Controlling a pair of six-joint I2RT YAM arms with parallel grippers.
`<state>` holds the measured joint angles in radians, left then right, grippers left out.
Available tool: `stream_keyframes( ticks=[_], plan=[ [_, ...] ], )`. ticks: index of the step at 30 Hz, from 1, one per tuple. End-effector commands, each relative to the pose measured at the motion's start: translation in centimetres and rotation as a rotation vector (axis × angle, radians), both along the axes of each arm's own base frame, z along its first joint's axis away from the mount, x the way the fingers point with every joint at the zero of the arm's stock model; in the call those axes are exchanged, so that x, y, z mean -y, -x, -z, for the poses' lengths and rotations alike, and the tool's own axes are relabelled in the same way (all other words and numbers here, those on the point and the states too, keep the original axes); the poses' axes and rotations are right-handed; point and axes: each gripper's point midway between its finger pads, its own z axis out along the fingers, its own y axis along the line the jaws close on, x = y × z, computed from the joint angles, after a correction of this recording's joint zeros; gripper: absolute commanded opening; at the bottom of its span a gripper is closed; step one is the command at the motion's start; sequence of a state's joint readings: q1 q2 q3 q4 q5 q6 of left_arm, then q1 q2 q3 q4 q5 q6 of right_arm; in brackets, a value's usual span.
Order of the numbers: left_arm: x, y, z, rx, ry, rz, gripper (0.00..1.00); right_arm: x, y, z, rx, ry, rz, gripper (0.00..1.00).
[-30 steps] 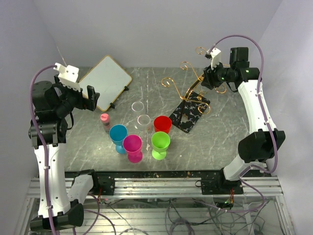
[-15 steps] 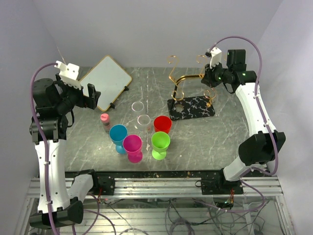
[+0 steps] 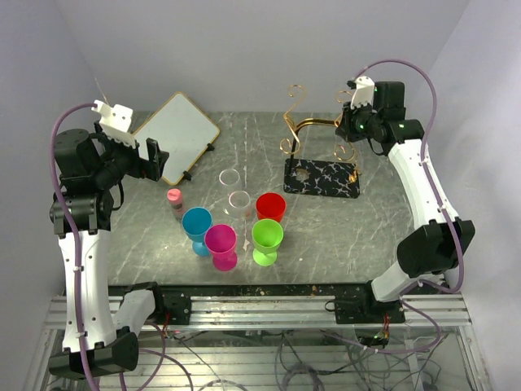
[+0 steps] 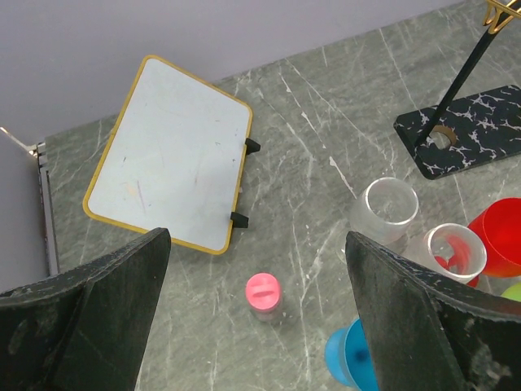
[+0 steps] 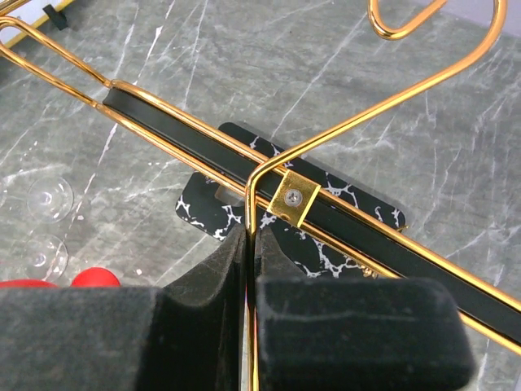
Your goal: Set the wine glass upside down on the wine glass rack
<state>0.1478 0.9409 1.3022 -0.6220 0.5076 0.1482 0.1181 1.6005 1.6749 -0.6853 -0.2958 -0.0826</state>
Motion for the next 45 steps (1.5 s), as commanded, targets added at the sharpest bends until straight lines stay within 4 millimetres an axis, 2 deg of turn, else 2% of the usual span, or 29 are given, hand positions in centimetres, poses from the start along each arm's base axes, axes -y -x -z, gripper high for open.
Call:
stream_keyframes(
  ticks=[1,11,16,21,29,38,45],
  plan=[
    [0.2,0.0,-1.1,0.044,0.005,0.021,0.99,-3.0,-1.2,-1.7,0.056,-0.047,-0.025,0.00],
    [0.2,0.1,-1.0,0.047,-0.001,0.023,0.99,-6.4,-1.2,-2.1,0.057,-0.128,-0.211,0.00],
    [0.2,0.0,-0.8,0.046,-0.004,0.025,0.99,-7.4,-1.3,-2.8,0.074,-0.188,-0.243,0.00],
    [0.2,0.0,-0.7,0.042,-0.004,0.027,0.99,-8.8,-1.6,-2.7,0.066,-0.203,-0.245,0.00],
    [0.3,0.1,-0.6,0.044,-0.006,0.031,0.99,-9.9,-1.7,-2.4,0.051,-0.238,-0.229,0.00],
    [0.3,0.1,-0.2,0.039,-0.008,0.036,0.99,-10.0,-2.1,-1.7,0.032,-0.233,-0.227,0.00],
    [1.2,0.5,0.4,0.030,-0.001,0.089,0.99,-9.4,-1.9,-1.3,0.035,-0.155,-0.262,0.22]
  ],
)
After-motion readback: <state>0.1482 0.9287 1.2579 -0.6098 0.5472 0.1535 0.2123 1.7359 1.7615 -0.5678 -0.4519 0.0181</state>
